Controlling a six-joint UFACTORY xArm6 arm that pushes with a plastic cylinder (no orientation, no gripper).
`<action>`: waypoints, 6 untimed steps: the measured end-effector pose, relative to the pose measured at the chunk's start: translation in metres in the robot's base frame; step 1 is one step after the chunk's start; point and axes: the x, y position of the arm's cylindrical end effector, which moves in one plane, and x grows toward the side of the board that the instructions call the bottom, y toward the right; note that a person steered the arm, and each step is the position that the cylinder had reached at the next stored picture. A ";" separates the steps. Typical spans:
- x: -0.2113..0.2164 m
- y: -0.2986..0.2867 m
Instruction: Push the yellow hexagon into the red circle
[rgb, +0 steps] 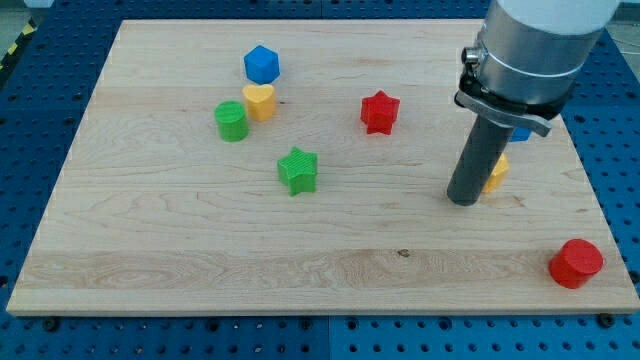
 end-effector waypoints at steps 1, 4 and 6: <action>-0.023 0.000; -0.065 0.015; -0.017 0.052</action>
